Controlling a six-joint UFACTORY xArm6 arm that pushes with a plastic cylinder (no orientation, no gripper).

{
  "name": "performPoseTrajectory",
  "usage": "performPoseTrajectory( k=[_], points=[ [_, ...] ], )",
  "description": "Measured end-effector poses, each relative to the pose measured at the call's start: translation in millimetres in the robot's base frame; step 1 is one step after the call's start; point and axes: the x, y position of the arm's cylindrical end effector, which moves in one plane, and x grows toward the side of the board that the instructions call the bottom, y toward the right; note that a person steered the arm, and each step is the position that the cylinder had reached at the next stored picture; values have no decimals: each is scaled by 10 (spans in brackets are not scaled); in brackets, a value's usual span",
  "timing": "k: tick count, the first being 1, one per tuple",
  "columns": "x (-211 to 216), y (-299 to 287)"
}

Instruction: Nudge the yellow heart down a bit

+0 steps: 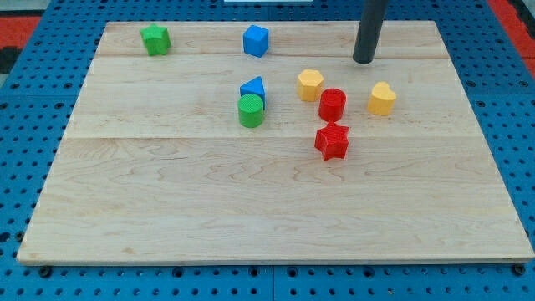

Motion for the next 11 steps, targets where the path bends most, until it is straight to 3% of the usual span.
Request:
performPoseTrajectory(
  k=[6,11],
  points=[
    [-138,-15],
    [371,-195]
  ],
)
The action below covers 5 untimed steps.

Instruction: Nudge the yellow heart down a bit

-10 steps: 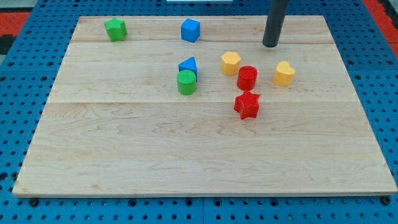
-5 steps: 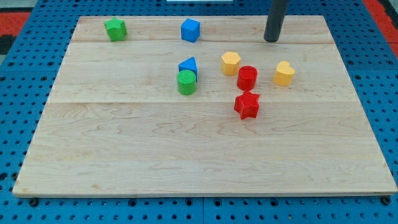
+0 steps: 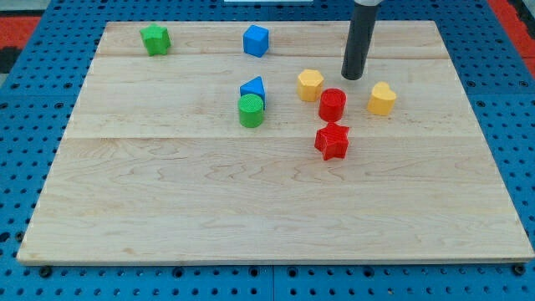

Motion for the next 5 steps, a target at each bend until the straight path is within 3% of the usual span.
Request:
performPoseTrajectory(
  k=[2,3,4,5],
  points=[
    [0,53],
    [210,174],
    [658,7],
    [792,-164]
  ],
)
